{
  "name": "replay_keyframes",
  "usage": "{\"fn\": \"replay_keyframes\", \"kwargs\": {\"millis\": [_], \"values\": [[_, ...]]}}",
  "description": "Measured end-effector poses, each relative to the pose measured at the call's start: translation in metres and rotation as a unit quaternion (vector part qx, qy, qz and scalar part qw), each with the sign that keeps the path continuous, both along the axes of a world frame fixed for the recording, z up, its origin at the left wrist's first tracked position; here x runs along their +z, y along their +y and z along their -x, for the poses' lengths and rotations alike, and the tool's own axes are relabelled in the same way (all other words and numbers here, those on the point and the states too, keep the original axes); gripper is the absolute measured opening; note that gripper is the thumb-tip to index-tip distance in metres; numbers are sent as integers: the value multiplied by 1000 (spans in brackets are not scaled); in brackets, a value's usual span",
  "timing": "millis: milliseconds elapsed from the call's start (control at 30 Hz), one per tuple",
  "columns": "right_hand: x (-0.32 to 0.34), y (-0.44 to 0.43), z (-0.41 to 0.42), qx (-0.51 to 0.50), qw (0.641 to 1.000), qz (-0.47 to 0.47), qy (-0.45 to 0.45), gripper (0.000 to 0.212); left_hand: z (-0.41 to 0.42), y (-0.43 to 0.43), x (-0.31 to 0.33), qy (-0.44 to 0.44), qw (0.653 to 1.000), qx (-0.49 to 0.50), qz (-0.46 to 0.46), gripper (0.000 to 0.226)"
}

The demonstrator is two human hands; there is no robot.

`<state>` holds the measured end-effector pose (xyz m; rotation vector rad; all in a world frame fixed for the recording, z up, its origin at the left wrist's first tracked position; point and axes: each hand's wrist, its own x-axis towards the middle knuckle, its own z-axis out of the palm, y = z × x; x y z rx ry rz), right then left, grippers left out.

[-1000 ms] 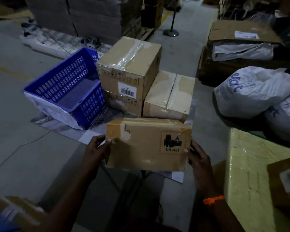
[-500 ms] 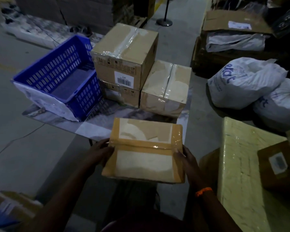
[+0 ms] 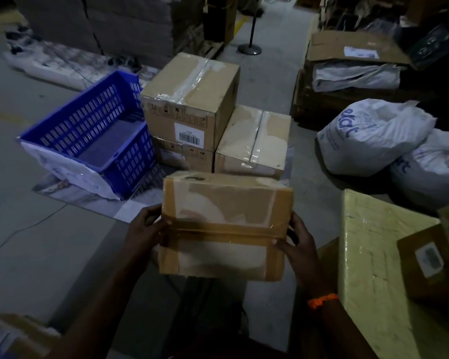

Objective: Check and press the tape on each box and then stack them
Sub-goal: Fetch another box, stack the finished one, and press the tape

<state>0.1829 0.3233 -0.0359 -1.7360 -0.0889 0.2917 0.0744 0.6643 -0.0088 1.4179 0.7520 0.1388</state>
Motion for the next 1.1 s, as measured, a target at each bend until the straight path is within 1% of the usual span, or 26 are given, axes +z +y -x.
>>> {"fn": "replay_keyframes", "kwargs": {"millis": [33,67,133,200,267,333,400,433,467,500,533,567,600,633,667,700,733,767,833,900,933,967,1000,1033,1067,1100], "values": [[0,-2,1,-26,999,-23,-5,75,2,0,5,-14,999,20,45,25],[1,-2,1,-52,997,-49,-2,73,3,1,7,-24,995,37,84,25],[2,3,-1,-85,992,-94,12,59,2,0,8,-27,990,60,128,32],[3,7,-4,-108,985,-129,25,48,-3,-4,6,-17,988,62,140,47],[7,9,-6,-127,978,-159,41,47,-7,-10,0,-5,990,37,134,59],[6,7,-10,-141,976,-157,54,37,-11,-16,-9,3,991,27,127,60],[5,4,-12,-158,971,-164,76,25,-12,-22,-14,8,991,31,127,55],[4,2,-13,-168,968,-164,87,23,-13,-25,-17,9,992,29,125,52],[2,-1,-14,-178,966,-159,97,39,-14,-30,-17,8,992,24,121,49],[0,-5,-15,-177,967,-148,106,61,-15,-34,-19,5,993,17,116,47],[-1,-8,-14,-179,968,-140,109,77,-16,-39,-19,-1,994,9,108,48],[-2,-10,-13,-179,969,-135,105,84,-17,-43,-20,-8,995,5,97,51],[-3,-10,-13,-180,970,-130,102,84,-18,-47,-21,-15,996,3,87,54],[-4,-11,-13,-187,970,-120,101,77,-20,-48,-22,-17,996,3,83,57],[-3,-10,-14,-191,970,-113,100,65,-22,-49,-22,-15,997,4,82,60],[-3,-10,-13,-193,972,-100,94,47,-24,-47,-21,-7,997,4,79,64],[-2,-8,-12,-195,975,-75,78,28,-25,-45,-19,5,998,-1,62,68],[-2,-8,-12,-199,978,-32,52,16,-26,-42,-17,15,1000,-10,21,70],[2,-9,-13,-215,973,85,-30,16,-28,-38,-11,15,991,-29,-129,64],[9,-6,-16,-205,949,185,-152,31,-35,-37,-5,-44,959,-57,-273,54],[14,-1,-19,-181,937,208,-216,37,-41,-40,1,-84,943,-88,-309,51],[20,7,-24,-147,928,220,-261,42,-48,-44,5,-109,928,-131,-330,49],[28,18,-27,-100,927,226,-283,48,-58,-49,7,-114,908,-179,-361,51],[32,29,-31,-42,927,238,-285,55,-67,-56,6,-98,879,-226,-409,57],[34,41,-36,17,920,266,-286,61,-77,-63,7,-74,844,-260,-464,64],[33,52,-41,70,905,303,-290,65,-86,-71,8,-58,809,-279,-514,71]]}}
